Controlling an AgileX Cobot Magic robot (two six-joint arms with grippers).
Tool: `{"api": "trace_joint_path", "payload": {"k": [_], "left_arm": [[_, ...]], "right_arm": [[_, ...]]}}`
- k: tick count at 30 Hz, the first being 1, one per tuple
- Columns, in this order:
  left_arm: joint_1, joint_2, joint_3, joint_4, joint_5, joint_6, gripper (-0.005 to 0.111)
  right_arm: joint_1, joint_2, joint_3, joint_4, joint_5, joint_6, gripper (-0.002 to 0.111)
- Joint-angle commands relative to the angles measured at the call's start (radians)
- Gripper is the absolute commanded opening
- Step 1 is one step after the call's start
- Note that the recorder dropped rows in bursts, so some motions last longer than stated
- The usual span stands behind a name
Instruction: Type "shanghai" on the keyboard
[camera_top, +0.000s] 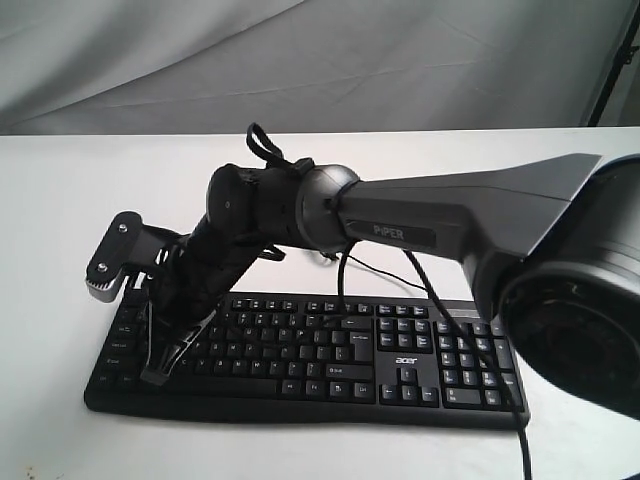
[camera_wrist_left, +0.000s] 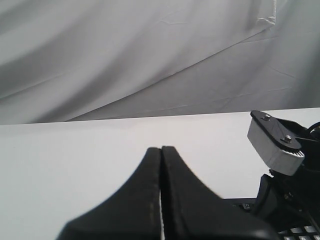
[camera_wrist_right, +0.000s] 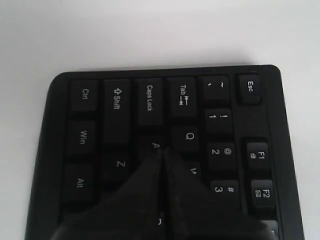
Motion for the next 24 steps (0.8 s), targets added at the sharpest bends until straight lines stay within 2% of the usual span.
{"api": "trace_joint_path", "payload": {"k": [1,18,24], "left_arm": [[-0.006,-0.002,0.002,0.000,-0.006,-0.003,0.000],[-0.006,-0.002,0.002,0.000,-0.006,-0.003,0.000],[-0.006,-0.002,0.002,0.000,-0.006,-0.003,0.000]], "right_arm": [[0.003,0.000,-0.008,-0.004,0.007,0.009,0.000],[0.003,0.018,-0.008,-0.005,0.039,0.006,0.000],[-0.002,-0.093,0.012,-0.117,0.089,0.088,0.000]]}}
